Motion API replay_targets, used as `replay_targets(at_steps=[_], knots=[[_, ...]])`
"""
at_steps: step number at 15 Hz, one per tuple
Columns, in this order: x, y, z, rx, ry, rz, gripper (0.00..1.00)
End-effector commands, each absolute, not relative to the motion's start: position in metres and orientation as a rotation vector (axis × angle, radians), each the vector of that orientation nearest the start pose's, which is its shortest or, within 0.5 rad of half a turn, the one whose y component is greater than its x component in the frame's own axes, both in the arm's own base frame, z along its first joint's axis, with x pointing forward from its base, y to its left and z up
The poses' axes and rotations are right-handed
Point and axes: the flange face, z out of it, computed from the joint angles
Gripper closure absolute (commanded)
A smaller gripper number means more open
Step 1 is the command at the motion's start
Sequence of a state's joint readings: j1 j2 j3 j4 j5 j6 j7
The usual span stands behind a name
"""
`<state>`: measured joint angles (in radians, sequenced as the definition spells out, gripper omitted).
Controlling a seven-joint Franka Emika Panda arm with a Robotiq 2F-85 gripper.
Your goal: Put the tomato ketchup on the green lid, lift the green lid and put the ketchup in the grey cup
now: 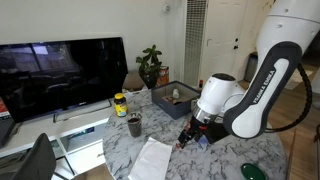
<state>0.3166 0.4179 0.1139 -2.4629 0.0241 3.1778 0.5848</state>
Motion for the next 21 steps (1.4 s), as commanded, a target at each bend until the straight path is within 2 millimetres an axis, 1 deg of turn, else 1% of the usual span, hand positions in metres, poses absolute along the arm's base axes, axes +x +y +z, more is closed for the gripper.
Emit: replay_targets(at_steps=[1,4,5,6,9,11,12,13,14,15,17,18,19,21], knots=[[0.460,0.222,0.136,-2.930,0.317,-0.362,0.05],[0.466,0.224,0.127,-2.943,0.347,-0.394,0.21],[0.470,0.225,0.127,-2.942,0.358,-0.412,0.18],[0.471,0.225,0.126,-2.945,0.367,-0.428,0.19],[0.479,0.218,0.123,-2.960,0.397,-0.485,0.15],[0.482,0.215,0.121,-2.969,0.414,-0.508,0.17],[0.484,0.214,0.120,-2.973,0.425,-0.513,0.21],[0.484,0.213,0.119,-2.976,0.432,-0.516,0.37],[0.486,0.212,0.118,-2.979,0.441,-0.522,0.44],[0.485,0.212,0.117,-2.982,0.447,-0.524,0.45],[0.487,0.210,0.114,-2.988,0.459,-0.530,0.61],[0.488,0.210,0.114,-2.988,0.467,-0.533,0.49],[0.488,0.209,0.113,-2.991,0.472,-0.537,0.34],[0.489,0.207,0.110,-2.997,0.483,-0.542,0.33]])
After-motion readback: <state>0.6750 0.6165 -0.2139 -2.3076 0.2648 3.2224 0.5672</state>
